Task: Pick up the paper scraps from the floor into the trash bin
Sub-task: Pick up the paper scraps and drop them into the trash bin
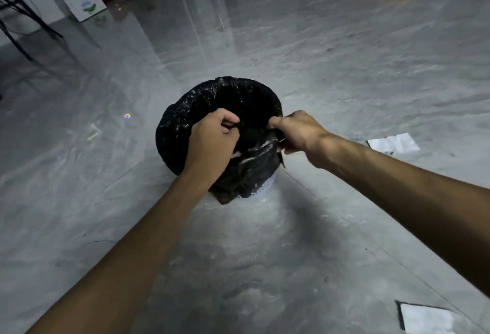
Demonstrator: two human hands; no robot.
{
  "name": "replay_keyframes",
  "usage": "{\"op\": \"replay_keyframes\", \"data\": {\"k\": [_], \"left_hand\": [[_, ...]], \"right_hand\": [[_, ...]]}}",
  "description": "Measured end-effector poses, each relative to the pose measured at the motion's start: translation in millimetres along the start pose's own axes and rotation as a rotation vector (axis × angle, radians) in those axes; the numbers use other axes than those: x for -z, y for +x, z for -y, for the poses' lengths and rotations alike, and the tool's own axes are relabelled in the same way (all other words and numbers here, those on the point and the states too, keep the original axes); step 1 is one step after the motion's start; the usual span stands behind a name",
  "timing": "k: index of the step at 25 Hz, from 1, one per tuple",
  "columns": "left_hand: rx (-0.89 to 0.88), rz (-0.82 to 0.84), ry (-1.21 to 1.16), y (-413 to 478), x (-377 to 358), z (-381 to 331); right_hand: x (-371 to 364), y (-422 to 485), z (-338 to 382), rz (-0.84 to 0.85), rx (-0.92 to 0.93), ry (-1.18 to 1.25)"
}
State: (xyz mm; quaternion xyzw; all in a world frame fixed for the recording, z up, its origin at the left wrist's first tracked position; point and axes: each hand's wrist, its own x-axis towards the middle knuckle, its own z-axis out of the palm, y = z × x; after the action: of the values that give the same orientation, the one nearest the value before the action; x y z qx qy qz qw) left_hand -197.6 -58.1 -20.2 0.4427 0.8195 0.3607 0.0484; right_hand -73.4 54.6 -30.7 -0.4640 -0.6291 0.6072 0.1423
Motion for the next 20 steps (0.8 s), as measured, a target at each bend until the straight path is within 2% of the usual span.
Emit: {"op": "replay_keyframes", "data": {"k": [6, 9, 12, 16, 20], "left_hand": [[-0.171, 0.182, 0.037, -22, -43, -63], [-0.217, 0.288, 0.048, -36, -62, -99], [-0.264, 0.326, -0.006, -48, -76, -130], [-0.388, 0.369, -0.203, -58, -118, -190], [-0.262, 0.639, -0.107, -66, -197, -220]], "right_hand": [[100, -74, -53, 0.035, -0.018, 0.002], [123, -102, -72, 0.034, -0.033, 0.073], [146, -116, -86, 0.049, -0.034, 0.068], [221, -136, -137, -0.158, -0.113, -0.054], [288, -144, -215, -0.378, -0.225, -0.415]]}}
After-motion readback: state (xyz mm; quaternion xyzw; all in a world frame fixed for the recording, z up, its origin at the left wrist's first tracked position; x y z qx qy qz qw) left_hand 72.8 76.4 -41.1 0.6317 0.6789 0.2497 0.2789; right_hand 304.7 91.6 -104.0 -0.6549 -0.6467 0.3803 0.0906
